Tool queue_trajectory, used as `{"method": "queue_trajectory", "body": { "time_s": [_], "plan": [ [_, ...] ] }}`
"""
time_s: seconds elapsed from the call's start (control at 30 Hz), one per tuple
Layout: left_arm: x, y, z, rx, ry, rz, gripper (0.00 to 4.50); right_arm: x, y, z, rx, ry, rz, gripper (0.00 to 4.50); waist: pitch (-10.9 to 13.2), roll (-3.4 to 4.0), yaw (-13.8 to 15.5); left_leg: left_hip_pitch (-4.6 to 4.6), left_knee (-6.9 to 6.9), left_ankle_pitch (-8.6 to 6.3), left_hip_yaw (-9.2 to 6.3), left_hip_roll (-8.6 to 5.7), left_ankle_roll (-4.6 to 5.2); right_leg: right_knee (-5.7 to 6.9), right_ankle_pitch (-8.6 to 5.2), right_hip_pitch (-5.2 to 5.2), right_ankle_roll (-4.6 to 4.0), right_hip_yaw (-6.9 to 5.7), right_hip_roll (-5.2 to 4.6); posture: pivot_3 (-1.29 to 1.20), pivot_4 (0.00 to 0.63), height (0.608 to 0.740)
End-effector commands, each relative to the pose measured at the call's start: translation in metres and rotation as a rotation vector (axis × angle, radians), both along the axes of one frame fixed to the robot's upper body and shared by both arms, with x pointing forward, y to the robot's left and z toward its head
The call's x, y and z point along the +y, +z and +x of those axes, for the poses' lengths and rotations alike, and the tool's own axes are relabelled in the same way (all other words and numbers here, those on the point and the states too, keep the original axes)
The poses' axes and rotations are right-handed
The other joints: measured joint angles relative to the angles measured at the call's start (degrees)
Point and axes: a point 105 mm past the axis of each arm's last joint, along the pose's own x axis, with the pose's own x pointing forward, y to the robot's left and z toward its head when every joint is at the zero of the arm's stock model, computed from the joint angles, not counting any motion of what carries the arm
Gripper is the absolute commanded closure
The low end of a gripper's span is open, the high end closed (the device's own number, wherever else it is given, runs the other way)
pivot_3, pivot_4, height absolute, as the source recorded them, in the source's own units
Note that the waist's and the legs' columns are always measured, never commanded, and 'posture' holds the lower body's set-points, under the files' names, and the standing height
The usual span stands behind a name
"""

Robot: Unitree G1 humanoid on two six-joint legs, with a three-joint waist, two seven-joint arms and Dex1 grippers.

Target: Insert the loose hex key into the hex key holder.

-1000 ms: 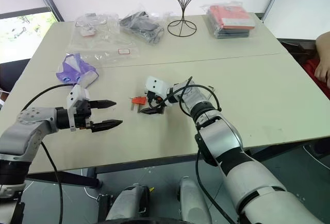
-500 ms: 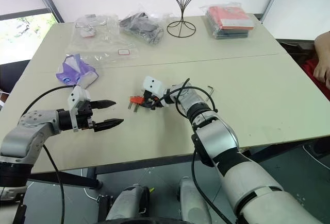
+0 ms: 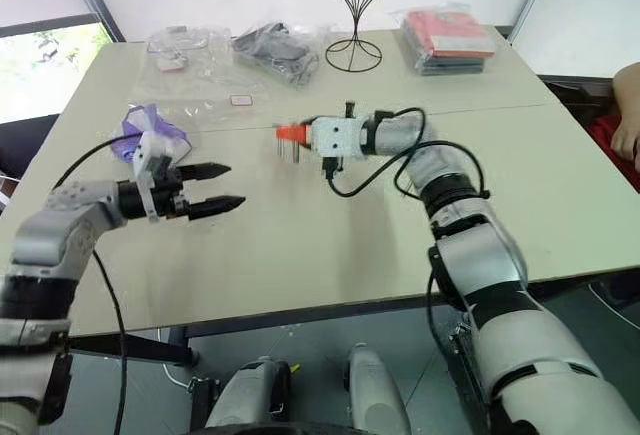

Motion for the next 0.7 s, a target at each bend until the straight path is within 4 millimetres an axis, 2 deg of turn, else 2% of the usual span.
{"method": "queue_trajectory", "body": {
  "time_s": [0.03, 0.2, 0.27, 0.47, 0.7],
  "plan": [
    [-0.016, 0.03, 0.012, -0.027, -0.075, -0.103, 0.0, -0.006, 0.024, -0.021, -0.278, 0.099, -0.063, 3.51, 0.0, 0.0, 0.1, 0.0, -0.01, 0.0, 0.02, -0.01, 0.0, 0.05, 0.0, 0.0, -0.01, 0.0, 0.02, 0.0, 0.15, 0.74],
    [-0.054, 0.06, 0.023, -0.011, -0.22, -0.231, 0.0, -0.018, 0.038, -0.032, -0.426, 0.128, -0.067, 3.51, 0.0, -0.04, 0.1, 0.01, 0.08, 0.01, 0.08, -0.06, 0.0, 0.02, -0.01, 0.05, -0.02, 0.03, 0.05, 0.0, 0.15, 0.74],
    [-0.065, 0.062, 0.026, -0.015, -0.26, -0.229, 0.0, -0.02, 0.041, -0.033, -0.443, 0.123, -0.051, 3.51, 0.0, -0.04, 0.0, 0.0, 0.1, 0.01, 0.1, -0.09, 0.0, 0.0, -0.01, 0.06, -0.01, 0.05, 0.04, 0.0, 0.15, 0.74],
    [-0.084, 0.059, 0.038, -0.037, -0.301, -0.211, 0.0, -0.017, 0.044, -0.036, -0.457, 0.116, -0.02, 3.51, 0.0, -0.04, 0.1, 0.07, 0.05, 0.02, 0.07, -0.06, 0.0, 0.05, -0.01, 0.07, -0.02, 0.07, 0.13, 0.0, 0.15, 0.74],
    [-0.093, 0.063, 0.04, -0.052, -0.332, -0.234, 0.0, -0.015, 0.039, -0.041, -0.45, 0.12, -0.022, 3.51, 0.0, -0.05, 0.2, -0.02, 0.11, 0.02, 0.08, -0.09, 0.01, -0.01, -0.02, 0.08, 0.0, 0.07, 0.05, 0.0, 0.15, 0.74]
  ]
}}
